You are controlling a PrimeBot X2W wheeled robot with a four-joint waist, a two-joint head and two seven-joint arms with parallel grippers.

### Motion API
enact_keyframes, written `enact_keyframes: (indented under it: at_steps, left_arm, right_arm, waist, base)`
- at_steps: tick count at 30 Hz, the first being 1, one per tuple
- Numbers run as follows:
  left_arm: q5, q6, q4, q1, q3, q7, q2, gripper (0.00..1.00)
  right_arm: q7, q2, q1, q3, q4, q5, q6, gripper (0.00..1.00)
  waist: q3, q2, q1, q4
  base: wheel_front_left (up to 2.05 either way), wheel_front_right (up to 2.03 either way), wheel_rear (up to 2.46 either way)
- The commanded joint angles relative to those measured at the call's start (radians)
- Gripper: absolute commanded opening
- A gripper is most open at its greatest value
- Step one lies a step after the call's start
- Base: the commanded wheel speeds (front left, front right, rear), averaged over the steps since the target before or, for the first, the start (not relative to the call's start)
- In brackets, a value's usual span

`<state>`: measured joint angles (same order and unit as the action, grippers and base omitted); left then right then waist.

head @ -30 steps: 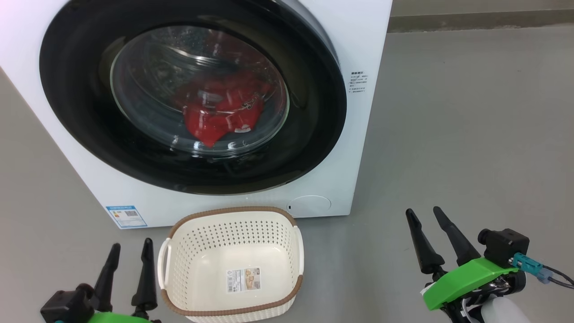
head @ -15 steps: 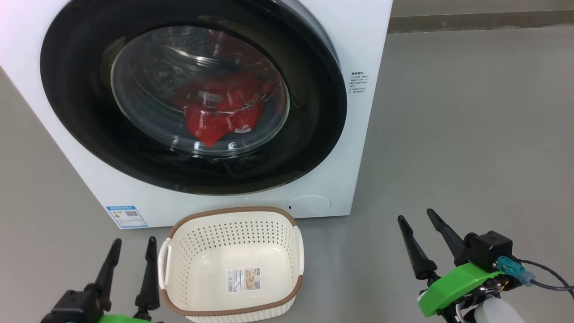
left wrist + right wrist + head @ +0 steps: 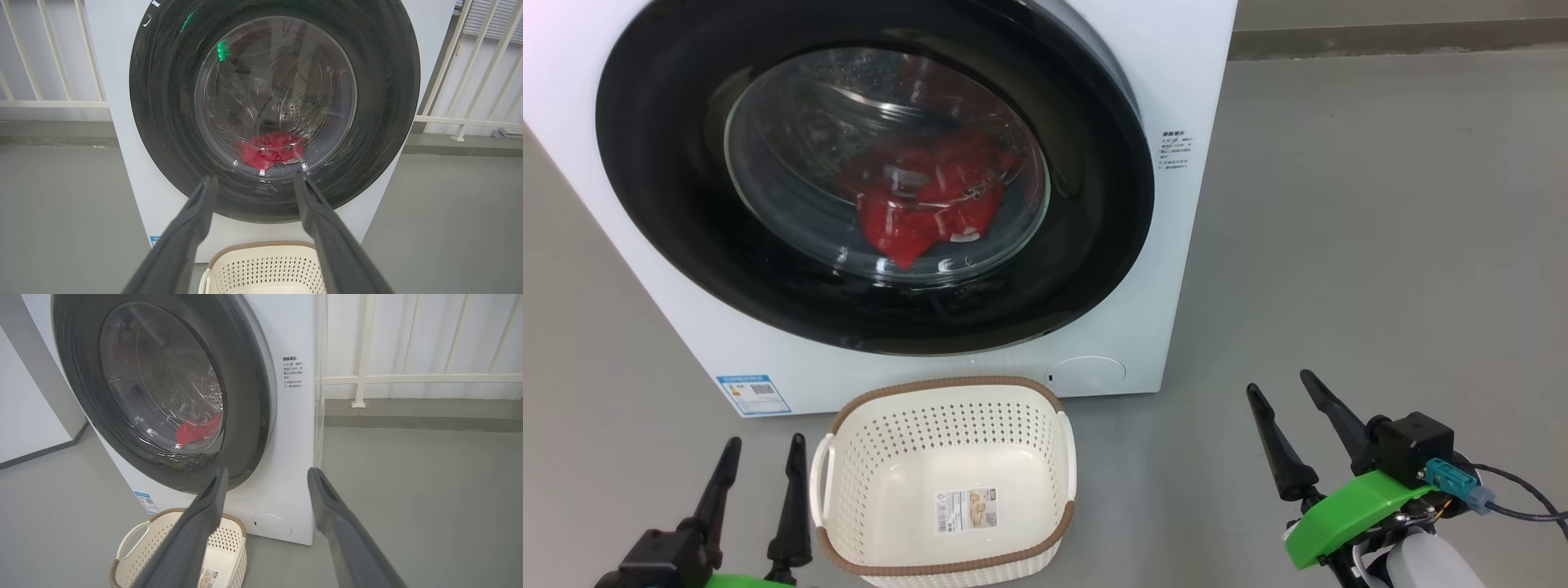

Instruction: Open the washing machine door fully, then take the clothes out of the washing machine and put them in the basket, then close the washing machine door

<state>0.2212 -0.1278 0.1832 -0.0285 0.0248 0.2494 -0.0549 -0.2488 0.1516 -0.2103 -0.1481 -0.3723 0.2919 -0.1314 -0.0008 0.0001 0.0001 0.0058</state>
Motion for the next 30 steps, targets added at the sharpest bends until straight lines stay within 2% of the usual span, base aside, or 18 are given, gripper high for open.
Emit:
enact_keyframes:
  at_steps: [1, 30]
  left_arm:
    - [-0.006, -0.003, -0.019, -0.033, -0.037, 0.012, -0.009, 1.0]
    - [0.006, -0.003, -0.007, -0.038, -0.033, 0.012, -0.013, 1.0]
  right_arm:
    - [-0.013, -0.001, -0.025, -0.017, 0.023, -0.007, 0.001, 1.0]
    - [-0.013, -0.002, -0.024, -0.002, 0.03, 0.001, 0.001, 1.0]
  waist:
    - [0.0, -0.0001, 0.0, 0.001]
    - [0.006, -0.0001, 0.0, 0.005]
  base:
    - [0.0, 0.0, 0.0]
    - [0.0, 0.0, 0.0]
